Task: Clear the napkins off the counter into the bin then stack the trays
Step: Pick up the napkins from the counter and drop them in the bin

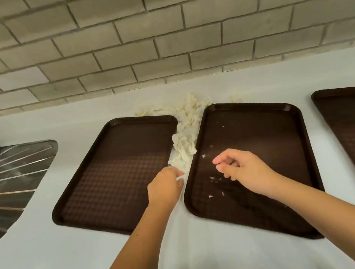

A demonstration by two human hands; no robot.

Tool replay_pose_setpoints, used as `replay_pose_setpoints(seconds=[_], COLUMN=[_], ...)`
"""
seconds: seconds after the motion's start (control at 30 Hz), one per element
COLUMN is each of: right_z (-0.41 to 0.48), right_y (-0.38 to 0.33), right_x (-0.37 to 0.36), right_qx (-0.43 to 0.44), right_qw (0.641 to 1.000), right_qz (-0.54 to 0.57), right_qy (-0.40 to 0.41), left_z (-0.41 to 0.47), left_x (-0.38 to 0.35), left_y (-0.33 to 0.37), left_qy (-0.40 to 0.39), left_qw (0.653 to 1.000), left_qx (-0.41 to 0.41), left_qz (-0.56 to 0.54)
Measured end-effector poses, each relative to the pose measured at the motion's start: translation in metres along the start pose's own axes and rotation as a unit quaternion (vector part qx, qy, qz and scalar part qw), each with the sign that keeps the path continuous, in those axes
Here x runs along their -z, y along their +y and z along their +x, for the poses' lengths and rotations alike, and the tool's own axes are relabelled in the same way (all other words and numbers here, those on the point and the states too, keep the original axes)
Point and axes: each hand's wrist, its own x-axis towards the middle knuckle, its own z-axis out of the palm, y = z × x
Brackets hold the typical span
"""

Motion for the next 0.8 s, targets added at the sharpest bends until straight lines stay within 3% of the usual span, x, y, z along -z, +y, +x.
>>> replay_pose_setpoints(seconds=[0.17,0.3,0.4,0.47,0.53,0.6,0.73,0.8], right_z=[0.021,0.028,0.035,0.038,0.042,0.043,0.043,0.042], right_y=[-0.016,-0.025,-0.023,-0.020,-0.016,-0.012,-0.003,-0.001], right_x=[-0.036,-0.066,-0.080,-0.080,-0.076,-0.071,-0.063,-0.060], right_qx=[-0.045,-0.093,-0.138,-0.161,-0.173,-0.172,-0.175,-0.180], right_qw=[0.997,0.990,0.974,0.962,0.954,0.955,0.965,0.967], right_qz=[0.055,0.093,0.174,0.220,0.244,0.234,0.173,0.150], right_qy=[-0.020,-0.045,-0.046,-0.013,0.031,0.061,0.094,0.102], left_z=[-0.008,-0.011,-0.002,0.008,0.025,0.041,0.060,0.064], left_x=[0.018,0.025,0.029,0.033,0.032,0.027,0.008,0.001], left_y=[-0.003,0.004,0.005,-0.002,-0.016,-0.028,-0.025,-0.022], left_qy=[0.014,-0.003,-0.068,-0.069,0.009,0.053,-0.040,-0.031], left_qw=[0.988,0.937,0.908,0.899,0.933,0.976,0.987,0.982], left_qx=[-0.037,-0.041,-0.053,-0.056,-0.080,-0.114,-0.157,-0.171], left_qz=[-0.150,-0.348,-0.409,-0.429,-0.351,-0.178,0.019,0.079])
